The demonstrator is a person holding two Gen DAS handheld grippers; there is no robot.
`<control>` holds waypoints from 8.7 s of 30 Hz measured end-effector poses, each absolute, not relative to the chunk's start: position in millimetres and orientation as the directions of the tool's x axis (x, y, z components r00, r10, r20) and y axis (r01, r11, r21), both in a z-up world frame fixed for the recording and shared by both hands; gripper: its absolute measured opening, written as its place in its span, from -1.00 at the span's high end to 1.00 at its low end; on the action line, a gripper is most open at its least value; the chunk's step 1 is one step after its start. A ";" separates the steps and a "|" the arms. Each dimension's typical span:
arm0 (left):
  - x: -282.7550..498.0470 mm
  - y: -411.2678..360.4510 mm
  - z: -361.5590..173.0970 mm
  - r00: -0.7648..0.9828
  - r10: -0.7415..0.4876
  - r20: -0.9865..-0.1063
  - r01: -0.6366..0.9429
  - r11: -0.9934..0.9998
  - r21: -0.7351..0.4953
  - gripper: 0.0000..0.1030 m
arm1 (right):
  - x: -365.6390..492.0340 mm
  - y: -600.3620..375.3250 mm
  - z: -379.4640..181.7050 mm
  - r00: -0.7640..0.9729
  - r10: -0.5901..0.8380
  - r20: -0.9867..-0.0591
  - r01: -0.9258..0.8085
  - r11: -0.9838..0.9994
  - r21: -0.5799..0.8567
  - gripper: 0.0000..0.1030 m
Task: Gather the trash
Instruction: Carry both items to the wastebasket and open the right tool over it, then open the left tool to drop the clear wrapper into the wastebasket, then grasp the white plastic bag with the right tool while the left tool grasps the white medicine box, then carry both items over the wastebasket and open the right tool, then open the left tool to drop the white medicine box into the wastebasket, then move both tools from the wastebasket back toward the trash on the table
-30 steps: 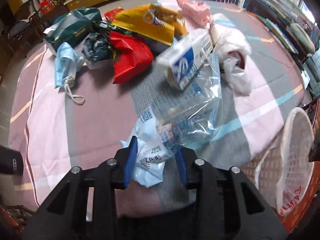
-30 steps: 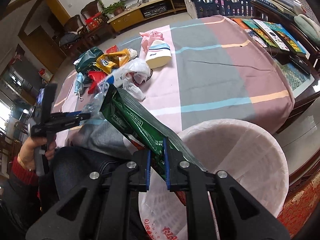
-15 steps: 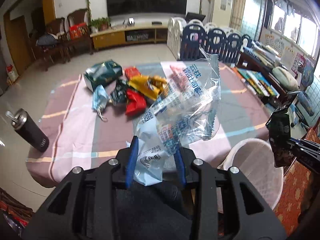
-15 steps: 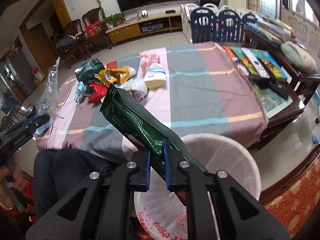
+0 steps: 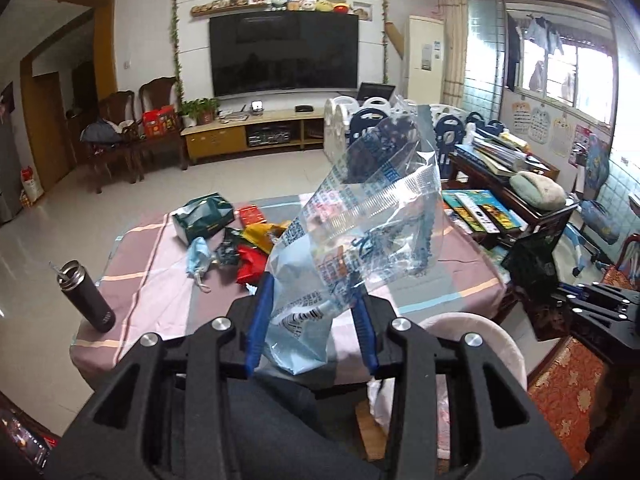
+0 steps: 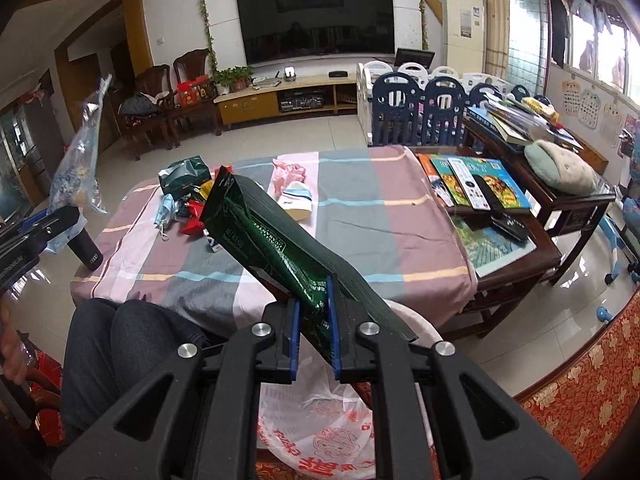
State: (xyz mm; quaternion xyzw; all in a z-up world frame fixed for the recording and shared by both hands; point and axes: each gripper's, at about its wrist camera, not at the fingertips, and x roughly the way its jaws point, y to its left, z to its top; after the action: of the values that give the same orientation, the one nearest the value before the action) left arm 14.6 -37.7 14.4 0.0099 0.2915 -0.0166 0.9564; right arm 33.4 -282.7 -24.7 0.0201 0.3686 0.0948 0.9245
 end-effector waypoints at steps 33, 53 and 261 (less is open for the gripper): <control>55.3 -211.6 -121.1 0.283 -0.424 -0.860 0.554 0.804 -0.214 -0.50 | 25.1 -403.5 -54.2 0.719 -0.037 -0.694 0.316 0.907 0.278 -0.47; 91.5 -41.7 -83.5 0.598 -0.081 -0.797 -0.039 0.991 -0.130 -0.77 | 20.8 -356.8 -39.6 0.820 -0.011 -0.572 0.170 0.959 0.226 -0.94; 85.3 -50.8 -108.6 0.664 -0.077 -0.744 -0.042 0.989 -0.140 -0.89 | 44.3 -300.8 -59.3 0.789 0.113 -0.604 0.033 0.973 0.227 -0.94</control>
State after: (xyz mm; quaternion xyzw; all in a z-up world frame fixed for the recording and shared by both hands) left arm 85.3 -50.8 -108.6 -0.0728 0.4100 -0.0096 0.9091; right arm 44.3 -300.8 -59.3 0.1133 0.3241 0.0213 0.9390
